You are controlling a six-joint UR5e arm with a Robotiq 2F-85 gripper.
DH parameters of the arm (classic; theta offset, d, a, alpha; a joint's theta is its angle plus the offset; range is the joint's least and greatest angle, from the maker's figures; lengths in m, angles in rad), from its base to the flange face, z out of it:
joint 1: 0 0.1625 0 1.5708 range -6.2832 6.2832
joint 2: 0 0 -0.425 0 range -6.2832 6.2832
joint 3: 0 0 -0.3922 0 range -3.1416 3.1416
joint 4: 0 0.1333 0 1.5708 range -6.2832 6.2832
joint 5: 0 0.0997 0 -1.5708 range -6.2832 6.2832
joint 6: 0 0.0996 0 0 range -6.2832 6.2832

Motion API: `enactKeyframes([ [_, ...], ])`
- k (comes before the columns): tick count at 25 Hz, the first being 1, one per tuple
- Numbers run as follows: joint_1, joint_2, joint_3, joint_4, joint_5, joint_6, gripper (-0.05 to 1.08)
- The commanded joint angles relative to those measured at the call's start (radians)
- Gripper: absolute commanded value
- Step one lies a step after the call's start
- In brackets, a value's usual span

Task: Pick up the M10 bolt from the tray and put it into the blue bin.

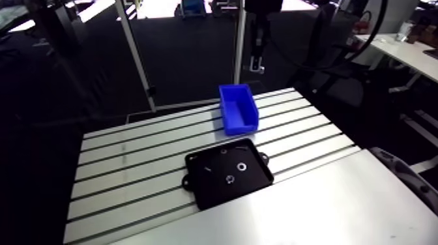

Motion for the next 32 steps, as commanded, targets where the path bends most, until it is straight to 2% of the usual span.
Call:
enactKeyframes([
  [1,0.005,0.057,-0.035,0.000,-0.001,-0.211,1.05],
  [7,0.002,0.103,-0.052,-0.003,0.001,-0.303,1.06],
  [17,0.020,0.167,-0.047,-0.081,-0.002,-0.301,1.07],
  [28,0.040,0.198,-0.012,-0.120,-0.007,-0.295,1.07],
  [32,0.046,0.227,-0.006,-0.152,-0.025,-0.292,1.07],
])
